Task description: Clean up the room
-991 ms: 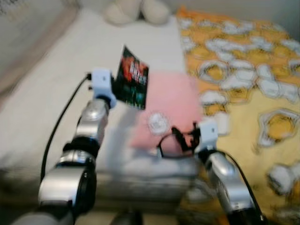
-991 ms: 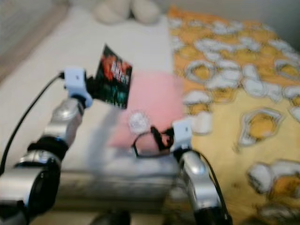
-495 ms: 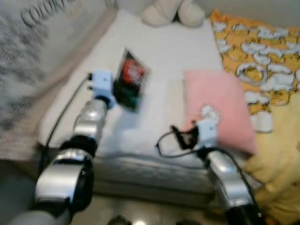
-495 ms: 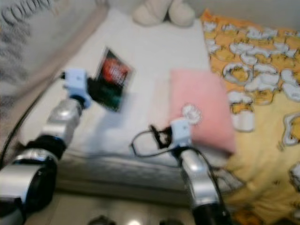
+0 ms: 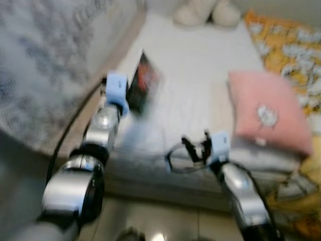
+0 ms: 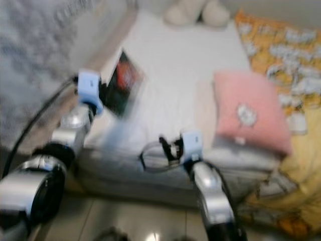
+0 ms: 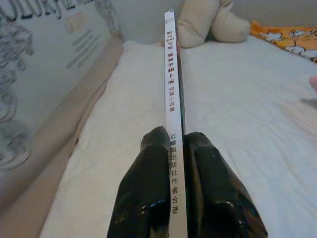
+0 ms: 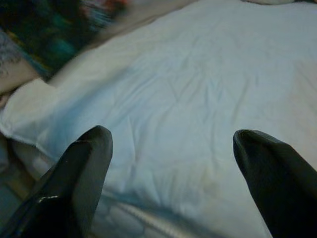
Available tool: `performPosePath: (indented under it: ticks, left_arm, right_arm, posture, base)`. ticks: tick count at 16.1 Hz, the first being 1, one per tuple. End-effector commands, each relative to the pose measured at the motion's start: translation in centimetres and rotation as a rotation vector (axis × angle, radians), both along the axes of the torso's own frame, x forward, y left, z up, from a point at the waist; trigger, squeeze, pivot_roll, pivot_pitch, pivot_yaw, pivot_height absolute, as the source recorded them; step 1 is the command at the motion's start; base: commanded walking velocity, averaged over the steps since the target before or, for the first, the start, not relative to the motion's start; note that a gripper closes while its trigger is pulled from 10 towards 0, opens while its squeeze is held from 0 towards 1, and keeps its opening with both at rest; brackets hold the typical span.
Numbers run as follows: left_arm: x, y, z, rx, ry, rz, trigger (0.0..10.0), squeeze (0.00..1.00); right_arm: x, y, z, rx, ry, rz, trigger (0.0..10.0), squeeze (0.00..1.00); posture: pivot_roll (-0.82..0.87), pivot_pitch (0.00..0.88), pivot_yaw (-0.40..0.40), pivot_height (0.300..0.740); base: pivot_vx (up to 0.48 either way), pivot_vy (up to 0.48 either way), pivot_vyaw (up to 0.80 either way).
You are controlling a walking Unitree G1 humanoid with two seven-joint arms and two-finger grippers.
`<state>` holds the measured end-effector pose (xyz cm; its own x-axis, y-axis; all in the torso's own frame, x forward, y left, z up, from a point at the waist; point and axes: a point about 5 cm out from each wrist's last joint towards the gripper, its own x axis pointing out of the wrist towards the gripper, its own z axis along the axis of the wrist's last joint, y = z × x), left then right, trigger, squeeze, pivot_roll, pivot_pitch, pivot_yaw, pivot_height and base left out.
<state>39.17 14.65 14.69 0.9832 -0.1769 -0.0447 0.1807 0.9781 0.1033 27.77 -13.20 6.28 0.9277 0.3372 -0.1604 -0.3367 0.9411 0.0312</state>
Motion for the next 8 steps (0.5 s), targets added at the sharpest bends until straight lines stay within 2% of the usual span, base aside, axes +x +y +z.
performPosePath:
  ticks: [1,5,8]
  left_arm:
    - [0.42,-1.04,1.53,-0.013,-0.064,-0.026,10.0,0.00]
    - [0.47,-1.93,1.79,0.001,-0.083,-0.050,10.0,0.00]
    - [0.47,-1.99,1.94,0.013,-0.100,-0.042,10.0,0.00]
  right_arm:
    - [-0.03,-0.79,0.33,-0.005,-0.019,-0.026,10.0,0.00]
    - [-0.27,-0.92,0.27,-0.008,-0.014,-0.031,10.0,0.00]
    - [-0.51,-0.86,0.22,-0.009,-0.012,-0.030,10.0,0.00]
  posture:
    - [-0.07,0.000,0.023,0.740]
    - [-0.07,0.000,0.022,0.740]
    - [-0.08,0.000,0.023,0.740]
  base:
    - [0.000,0.000,0.00]
    - [0.000,0.000,0.00]
    - [0.475,0.000,0.00]
